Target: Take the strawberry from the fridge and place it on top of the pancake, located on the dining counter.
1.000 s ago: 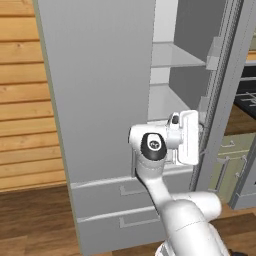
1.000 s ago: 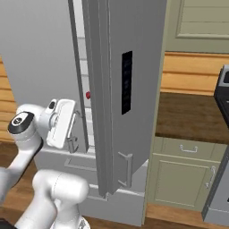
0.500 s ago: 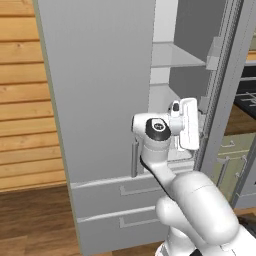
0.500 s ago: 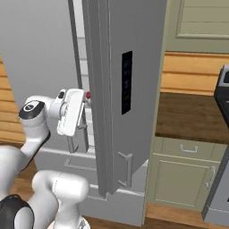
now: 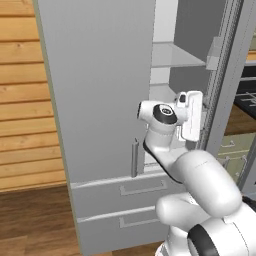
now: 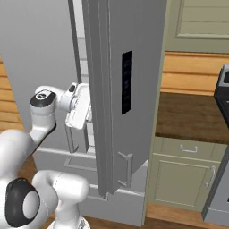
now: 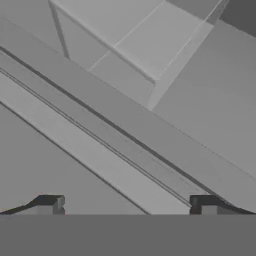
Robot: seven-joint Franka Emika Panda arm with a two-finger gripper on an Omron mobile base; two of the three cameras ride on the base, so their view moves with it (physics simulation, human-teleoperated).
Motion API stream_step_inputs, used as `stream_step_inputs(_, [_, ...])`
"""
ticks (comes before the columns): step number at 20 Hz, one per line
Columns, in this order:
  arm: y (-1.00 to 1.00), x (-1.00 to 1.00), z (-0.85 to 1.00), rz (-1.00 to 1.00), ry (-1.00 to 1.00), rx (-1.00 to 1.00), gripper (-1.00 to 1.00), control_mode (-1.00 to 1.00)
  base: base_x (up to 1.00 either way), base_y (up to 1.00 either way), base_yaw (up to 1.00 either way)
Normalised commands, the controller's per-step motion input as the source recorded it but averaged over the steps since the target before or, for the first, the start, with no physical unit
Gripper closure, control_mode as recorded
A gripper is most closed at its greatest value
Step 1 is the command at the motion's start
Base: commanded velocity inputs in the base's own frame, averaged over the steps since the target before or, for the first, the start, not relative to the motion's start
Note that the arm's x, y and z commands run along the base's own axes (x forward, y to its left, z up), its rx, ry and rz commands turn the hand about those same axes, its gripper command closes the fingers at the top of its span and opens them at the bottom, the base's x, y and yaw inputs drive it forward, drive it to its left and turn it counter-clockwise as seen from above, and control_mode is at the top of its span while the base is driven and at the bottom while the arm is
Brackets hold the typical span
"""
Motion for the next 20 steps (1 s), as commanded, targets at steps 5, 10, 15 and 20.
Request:
stream_step_inputs(5, [-0.53,-0.46,0.06,0.00,-0.12,0.03,-1.00,-1.00,0.00,0.00,0.00])
stream_step_inputs(10, [-0.61,-0.60,0.06,0.00,-0.15,0.01,-1.00,-1.00,0.00,0.00,0.00])
stream_step_inputs(15, [-0.86,-0.24,0.02,0.03,-0.22,0.09,-1.00,-1.00,0.00,0.00,0.00])
stream_step_inputs(20, [-0.68,0.00,0.00,0.09,-0.19,0.14,-1.00,-1.00,0.00,0.00,0.00])
